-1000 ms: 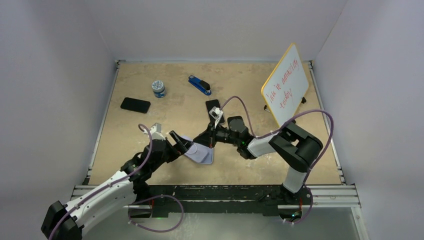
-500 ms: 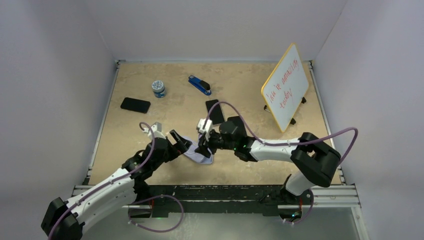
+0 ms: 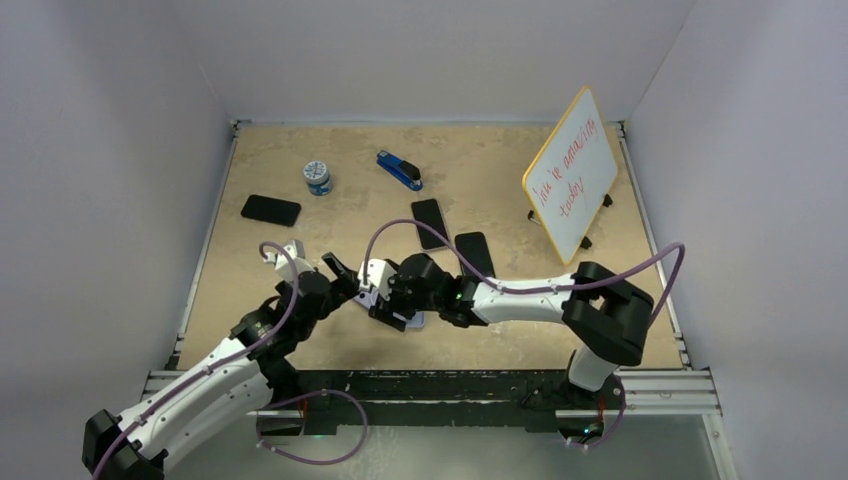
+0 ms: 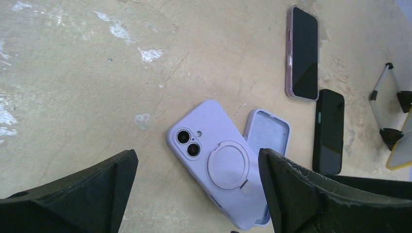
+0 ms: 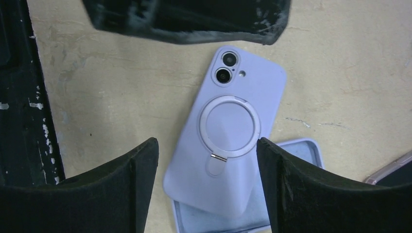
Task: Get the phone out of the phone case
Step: Pick up the phone at the center of the board.
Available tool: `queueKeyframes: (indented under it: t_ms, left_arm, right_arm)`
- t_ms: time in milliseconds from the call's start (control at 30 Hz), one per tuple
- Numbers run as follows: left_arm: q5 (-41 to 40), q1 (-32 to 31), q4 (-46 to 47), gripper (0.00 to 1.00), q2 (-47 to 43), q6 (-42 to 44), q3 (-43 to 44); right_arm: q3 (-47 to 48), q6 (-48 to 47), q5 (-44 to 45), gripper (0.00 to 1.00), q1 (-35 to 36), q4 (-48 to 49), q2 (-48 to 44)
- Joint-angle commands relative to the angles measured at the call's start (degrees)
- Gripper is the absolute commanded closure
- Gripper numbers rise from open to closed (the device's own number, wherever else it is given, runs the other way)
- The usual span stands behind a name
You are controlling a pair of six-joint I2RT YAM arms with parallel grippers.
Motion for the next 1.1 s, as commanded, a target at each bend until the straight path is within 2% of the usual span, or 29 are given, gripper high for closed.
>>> queueKeyframes:
  t_ms: [0,333,667,767,867,1067]
  left_arm:
    - [-3.3,0.3,-1.9,0.0,-1.0,0.9,-0.4]
    - [-3.3,0.3,-2.1,0.0,-2.5,1.3,-1.3]
    - [-1.6,0.3,-0.7,0.0,-1.9,2.0,-1.4]
    - [-1.2,0.3,-0.3,0.0,-1.8,2.2,-1.2]
    - [-0.8,0.3,0.0,0.0,-1.7,2.6,-1.0]
    - [0.8,0.3,1.4,0.01,-0.9,3.7,-0.7]
  right_arm:
    - [3.5,-2.3,5.5,0.25,2.1,-6.2,1.7]
    - [5.0,-3.8,8.2,0.28,3.1,-10.8,4.2]
    - [4.1,-3.0,8.3,0.46,3.1,-9.6,6.4]
    - [3.5,-2.1,7.1,0.56,2.5,-8.1,6.4]
    - [2.1,-0.1,4.7,0.7,0.9,-5.7,5.3]
    - [-2.1,5.8,-3.0,0.92,-5.2,1.8,1.5]
